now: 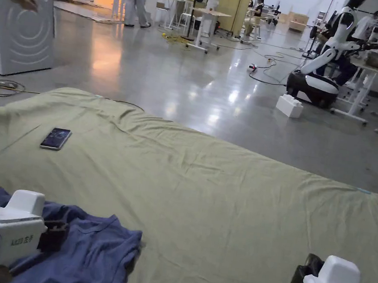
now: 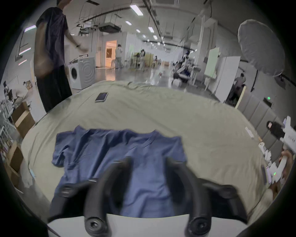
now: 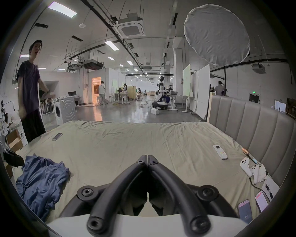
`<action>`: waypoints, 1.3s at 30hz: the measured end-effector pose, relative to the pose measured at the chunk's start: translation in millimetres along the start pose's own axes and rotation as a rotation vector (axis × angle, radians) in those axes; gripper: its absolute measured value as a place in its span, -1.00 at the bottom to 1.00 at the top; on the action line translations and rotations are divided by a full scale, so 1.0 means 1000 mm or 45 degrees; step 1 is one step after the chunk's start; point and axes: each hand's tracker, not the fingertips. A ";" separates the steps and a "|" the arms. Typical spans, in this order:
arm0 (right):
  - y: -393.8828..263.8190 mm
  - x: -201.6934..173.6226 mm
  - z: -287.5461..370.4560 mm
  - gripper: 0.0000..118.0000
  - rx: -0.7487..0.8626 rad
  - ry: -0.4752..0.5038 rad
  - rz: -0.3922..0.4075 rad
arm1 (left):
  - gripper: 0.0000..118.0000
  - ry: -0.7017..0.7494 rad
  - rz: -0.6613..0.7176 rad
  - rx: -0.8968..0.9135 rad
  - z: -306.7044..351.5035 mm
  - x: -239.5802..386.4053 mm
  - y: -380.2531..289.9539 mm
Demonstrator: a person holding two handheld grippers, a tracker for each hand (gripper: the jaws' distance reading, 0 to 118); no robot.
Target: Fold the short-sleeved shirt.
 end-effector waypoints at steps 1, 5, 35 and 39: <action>-0.002 -0.002 -0.002 -0.99 -0.010 0.003 0.003 | 0.59 0.016 -0.025 -0.008 -0.005 -0.009 -0.006; -0.009 -0.011 -0.010 -0.99 -0.092 0.049 0.019 | 0.84 0.060 -0.046 -0.125 -0.022 -0.036 -0.027; -0.028 -0.012 -0.006 -0.99 -0.177 0.052 0.054 | -0.93 0.030 0.134 0.055 -0.033 -0.044 -0.066; -0.019 -0.005 0.001 -0.99 -0.132 0.042 0.037 | -0.93 0.005 0.051 0.209 -0.007 -0.034 -0.028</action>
